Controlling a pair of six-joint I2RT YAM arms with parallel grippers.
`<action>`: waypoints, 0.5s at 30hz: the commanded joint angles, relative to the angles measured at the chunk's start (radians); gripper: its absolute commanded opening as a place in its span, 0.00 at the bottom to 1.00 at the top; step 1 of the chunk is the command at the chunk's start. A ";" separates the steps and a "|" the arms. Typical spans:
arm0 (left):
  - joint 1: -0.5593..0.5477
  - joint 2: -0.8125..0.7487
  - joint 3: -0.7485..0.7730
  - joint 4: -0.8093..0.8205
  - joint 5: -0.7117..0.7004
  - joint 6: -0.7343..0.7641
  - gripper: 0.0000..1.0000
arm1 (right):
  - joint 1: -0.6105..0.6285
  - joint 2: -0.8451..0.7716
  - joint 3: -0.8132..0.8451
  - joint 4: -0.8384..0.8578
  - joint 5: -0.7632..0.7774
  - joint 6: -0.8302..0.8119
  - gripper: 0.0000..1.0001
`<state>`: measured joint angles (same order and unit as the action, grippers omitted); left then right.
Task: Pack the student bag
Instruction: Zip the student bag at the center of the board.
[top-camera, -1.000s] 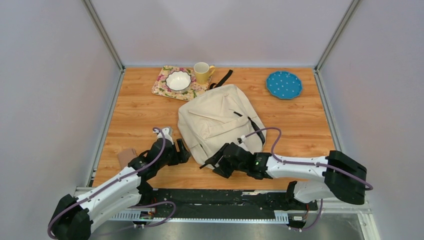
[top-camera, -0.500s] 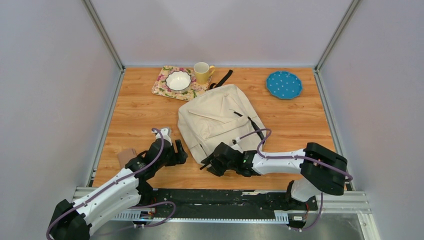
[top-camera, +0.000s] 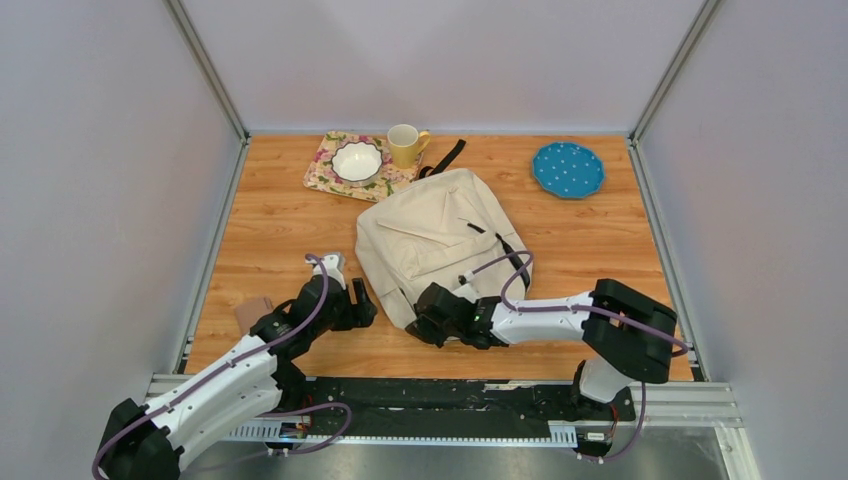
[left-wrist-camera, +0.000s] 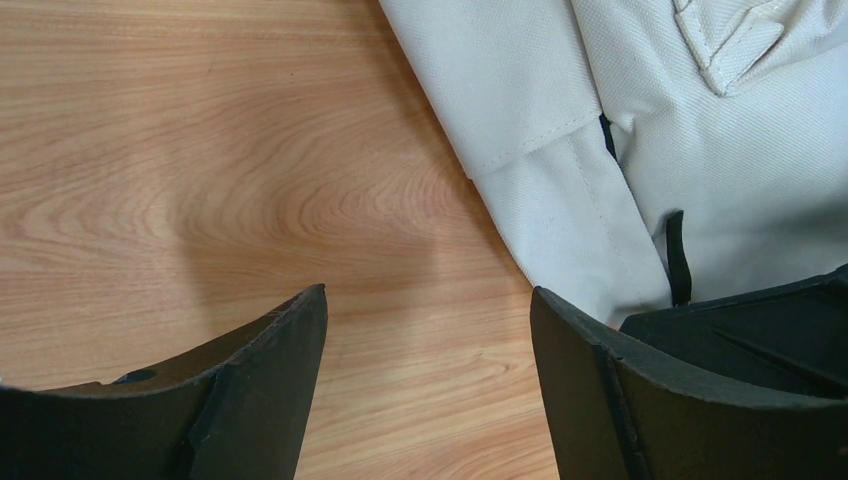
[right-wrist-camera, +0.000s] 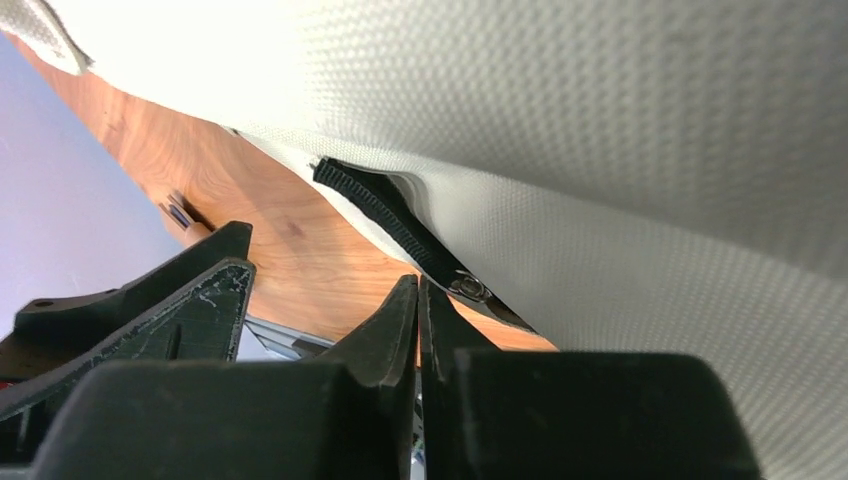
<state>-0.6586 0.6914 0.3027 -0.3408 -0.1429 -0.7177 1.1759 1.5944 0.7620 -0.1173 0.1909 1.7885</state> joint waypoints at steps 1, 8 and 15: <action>0.004 0.007 0.052 0.016 0.020 0.027 0.82 | 0.004 -0.080 0.004 -0.027 0.051 -0.094 0.09; 0.004 0.023 0.058 0.029 0.039 0.031 0.82 | 0.001 -0.186 0.140 -0.169 0.084 -0.555 0.31; 0.004 0.022 0.065 0.033 0.057 0.029 0.82 | -0.036 -0.065 0.259 -0.356 0.135 -0.767 0.42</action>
<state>-0.6586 0.7147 0.3210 -0.3389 -0.1062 -0.7071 1.1603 1.4506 0.9440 -0.2928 0.2447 1.2182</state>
